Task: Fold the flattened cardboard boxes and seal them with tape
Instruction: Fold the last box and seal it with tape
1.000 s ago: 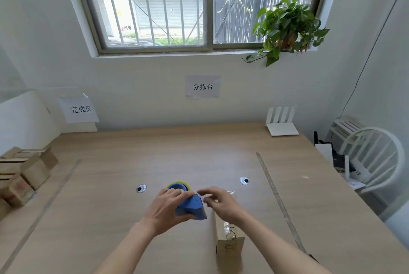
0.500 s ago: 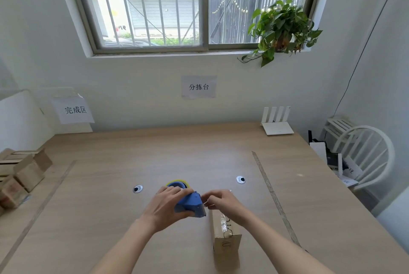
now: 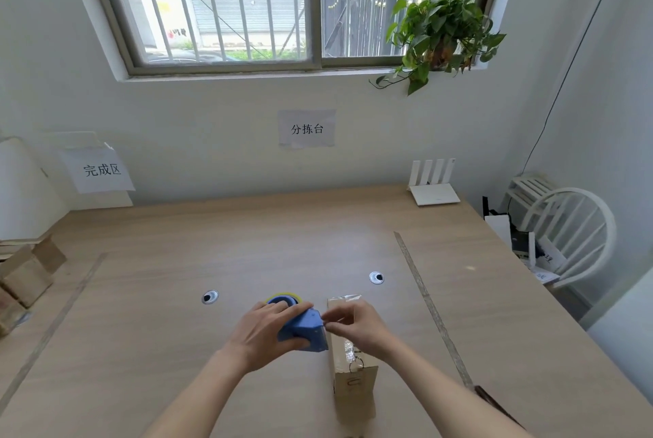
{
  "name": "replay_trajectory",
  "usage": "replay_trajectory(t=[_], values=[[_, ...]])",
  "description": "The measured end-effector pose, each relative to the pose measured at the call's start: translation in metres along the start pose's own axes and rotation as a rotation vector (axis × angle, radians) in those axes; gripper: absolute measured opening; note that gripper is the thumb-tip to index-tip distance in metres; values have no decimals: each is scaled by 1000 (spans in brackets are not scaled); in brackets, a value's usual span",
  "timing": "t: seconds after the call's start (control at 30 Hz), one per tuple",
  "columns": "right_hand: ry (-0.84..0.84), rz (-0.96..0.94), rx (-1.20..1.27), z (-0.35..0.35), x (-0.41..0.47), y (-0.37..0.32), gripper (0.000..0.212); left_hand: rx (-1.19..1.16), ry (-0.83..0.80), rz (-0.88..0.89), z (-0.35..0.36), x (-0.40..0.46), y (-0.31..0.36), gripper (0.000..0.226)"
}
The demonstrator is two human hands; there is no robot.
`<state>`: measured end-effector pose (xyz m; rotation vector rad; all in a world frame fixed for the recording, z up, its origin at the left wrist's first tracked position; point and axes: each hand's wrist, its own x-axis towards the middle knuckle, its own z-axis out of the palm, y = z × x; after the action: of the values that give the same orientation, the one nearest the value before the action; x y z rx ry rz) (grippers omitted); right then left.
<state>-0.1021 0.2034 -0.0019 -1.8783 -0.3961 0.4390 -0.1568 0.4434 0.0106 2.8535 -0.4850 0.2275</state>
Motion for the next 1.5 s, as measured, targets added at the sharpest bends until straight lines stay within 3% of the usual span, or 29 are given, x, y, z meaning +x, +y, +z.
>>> replay_trajectory(t=[0.37, 0.53, 0.63, 0.8, 1.0, 1.2, 1.4, 1.5], values=[[-20, 158, 1, -2, 0, 11, 44, 7, -52, -11, 15, 7, 3, 72], [2, 112, -53, -3, 1, 19, 24, 34, -27, 7, 19, 9, 3, 68], [107, 104, -65, -3, 2, 22, 13, 32, -62, 1, 18, 12, 5, 70], [284, 161, 29, -18, 0, 29, 18, 21, -143, -51, 23, 6, -4, 76], [91, 173, -84, -20, -6, 47, 17, -12, -80, 0, 35, -1, -4, 65], [-103, 167, -8, 5, -1, 49, 54, 23, -67, 67, 33, 8, 5, 64], [-25, 137, -45, 8, 2, 40, 14, 13, -91, 70, 26, 5, 2, 63], [27, 144, -36, 8, 2, 38, 9, 15, -91, 45, 26, 2, 3, 64]])
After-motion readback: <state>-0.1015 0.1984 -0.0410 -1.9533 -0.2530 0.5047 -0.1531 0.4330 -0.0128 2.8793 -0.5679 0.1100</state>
